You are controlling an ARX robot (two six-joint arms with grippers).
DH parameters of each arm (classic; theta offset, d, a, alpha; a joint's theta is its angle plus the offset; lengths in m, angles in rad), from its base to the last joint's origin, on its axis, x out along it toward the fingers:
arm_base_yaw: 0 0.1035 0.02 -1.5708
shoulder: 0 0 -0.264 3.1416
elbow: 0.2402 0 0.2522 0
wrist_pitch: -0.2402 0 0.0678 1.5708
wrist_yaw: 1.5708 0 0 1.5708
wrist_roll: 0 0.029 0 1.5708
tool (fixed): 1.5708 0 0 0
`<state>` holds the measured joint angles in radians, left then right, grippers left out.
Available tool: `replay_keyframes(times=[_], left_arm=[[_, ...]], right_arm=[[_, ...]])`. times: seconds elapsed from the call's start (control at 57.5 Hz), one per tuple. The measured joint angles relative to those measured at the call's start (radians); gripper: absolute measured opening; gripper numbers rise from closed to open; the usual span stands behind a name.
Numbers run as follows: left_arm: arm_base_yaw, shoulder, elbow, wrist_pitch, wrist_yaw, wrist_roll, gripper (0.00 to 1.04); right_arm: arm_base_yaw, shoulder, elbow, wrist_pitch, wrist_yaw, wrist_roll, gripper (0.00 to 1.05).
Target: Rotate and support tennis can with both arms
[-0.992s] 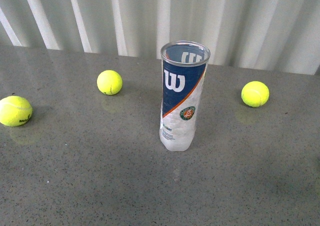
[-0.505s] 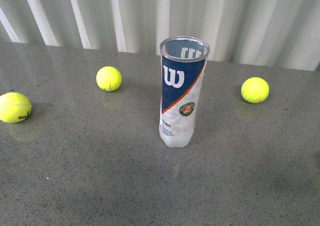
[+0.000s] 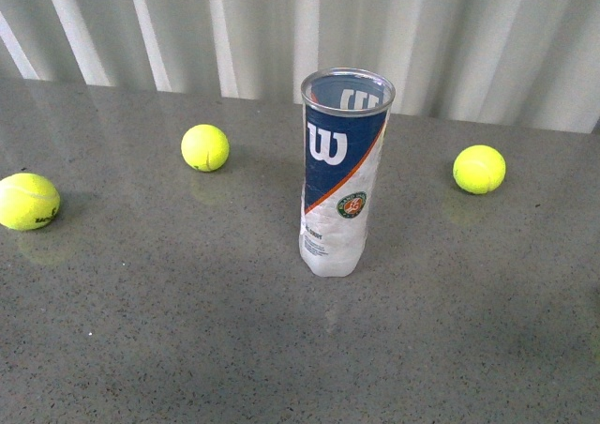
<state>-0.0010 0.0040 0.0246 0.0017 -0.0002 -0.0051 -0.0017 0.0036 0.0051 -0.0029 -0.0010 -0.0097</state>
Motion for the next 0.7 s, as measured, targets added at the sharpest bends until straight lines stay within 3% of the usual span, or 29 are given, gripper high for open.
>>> replay_keyframes(times=[0.418,0.696], left_arm=[[0.000,0.000,0.000,0.000,0.000,0.000,0.98],[0.000,0.000,0.000,0.000,0.000,0.000,0.98]], right_arm=[[0.000,0.000,0.000,0.000,0.000,0.000,0.98],[0.000,0.000,0.000,0.000,0.000,0.000,0.98]])
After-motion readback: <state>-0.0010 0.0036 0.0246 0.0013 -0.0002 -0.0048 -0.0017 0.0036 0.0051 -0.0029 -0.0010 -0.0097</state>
